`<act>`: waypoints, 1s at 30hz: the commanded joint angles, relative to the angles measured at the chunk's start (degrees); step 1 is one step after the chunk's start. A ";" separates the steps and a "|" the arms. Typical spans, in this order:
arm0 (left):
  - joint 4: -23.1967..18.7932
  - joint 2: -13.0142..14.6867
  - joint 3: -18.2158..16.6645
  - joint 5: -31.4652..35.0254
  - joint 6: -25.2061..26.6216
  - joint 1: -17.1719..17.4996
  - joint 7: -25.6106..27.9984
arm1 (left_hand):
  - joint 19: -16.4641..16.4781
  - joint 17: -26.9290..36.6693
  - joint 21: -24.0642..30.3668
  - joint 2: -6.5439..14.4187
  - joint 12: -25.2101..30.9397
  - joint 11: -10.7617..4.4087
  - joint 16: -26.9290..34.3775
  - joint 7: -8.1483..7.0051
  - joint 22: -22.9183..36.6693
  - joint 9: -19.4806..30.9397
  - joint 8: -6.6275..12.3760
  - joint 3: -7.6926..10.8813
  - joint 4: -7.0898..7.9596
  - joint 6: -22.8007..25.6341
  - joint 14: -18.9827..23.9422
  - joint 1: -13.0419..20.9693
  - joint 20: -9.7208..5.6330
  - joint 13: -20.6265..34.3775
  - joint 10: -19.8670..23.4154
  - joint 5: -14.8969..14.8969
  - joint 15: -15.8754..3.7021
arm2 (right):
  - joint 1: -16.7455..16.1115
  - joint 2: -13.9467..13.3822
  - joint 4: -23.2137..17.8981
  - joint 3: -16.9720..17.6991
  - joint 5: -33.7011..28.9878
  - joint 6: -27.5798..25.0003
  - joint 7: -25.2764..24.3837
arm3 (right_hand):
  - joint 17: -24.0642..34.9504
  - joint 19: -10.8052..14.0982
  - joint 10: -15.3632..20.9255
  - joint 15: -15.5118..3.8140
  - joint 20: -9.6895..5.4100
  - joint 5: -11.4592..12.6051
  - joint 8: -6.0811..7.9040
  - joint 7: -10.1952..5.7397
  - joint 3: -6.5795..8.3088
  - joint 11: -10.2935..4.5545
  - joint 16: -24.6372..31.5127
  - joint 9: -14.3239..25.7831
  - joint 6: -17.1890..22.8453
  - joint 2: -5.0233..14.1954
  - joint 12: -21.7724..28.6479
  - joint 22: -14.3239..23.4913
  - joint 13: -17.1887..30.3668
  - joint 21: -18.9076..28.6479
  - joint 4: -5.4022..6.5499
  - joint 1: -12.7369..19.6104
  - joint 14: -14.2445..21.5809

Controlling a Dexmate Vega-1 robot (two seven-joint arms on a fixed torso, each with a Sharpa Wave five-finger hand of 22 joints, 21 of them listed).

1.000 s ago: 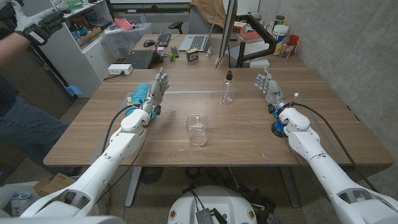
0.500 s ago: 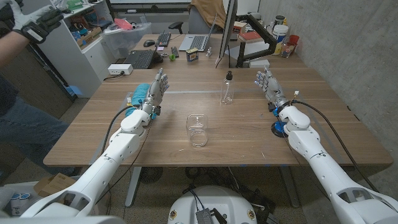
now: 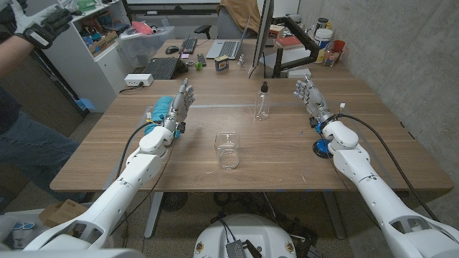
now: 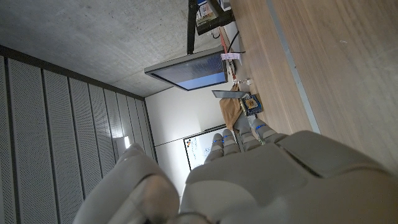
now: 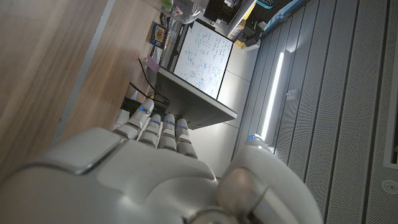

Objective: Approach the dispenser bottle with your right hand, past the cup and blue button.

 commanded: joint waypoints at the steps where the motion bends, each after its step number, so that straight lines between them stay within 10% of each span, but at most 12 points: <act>1: -0.30 0.15 0.32 0.33 0.61 -0.11 0.39 | 0.13 0.21 -0.22 -0.05 0.23 0.00 0.34 0.06 0.31 0.21 0.40 -0.16 -0.20 0.06 -0.10 0.69 0.07 0.09 -0.14 0.40 0.04 | 0.20 -0.94 -0.54 -0.14 -1.15 0.40 -0.02 | 0.25 0.24 0.43 0.01 0.07 -0.18 0.41 -0.48 0.08 -0.01 0.12 0.13 0.26 0.18 0.22 0.15 0.34 -0.28 -0.26 0.62 0.51; 30: -0.03 0.23 -0.03 0.19 0.30 -0.62 0.08 | 0.10 0.22 -1.03 0.20 0.18 0.10 0.27 0.02 0.35 0.23 0.45 -0.47 -0.35 0.28 -0.24 1.15 0.51 0.10 -0.30 0.48 0.12 | 0.77 -1.47 -1.90 -0.81 -3.10 2.68 0.56 | 0.24 0.77 0.62 -0.11 0.06 -0.33 0.38 -0.32 0.05 -0.37 0.09 0.14 0.09 0.35 0.20 0.17 0.36 -0.98 -0.62 1.04 0.88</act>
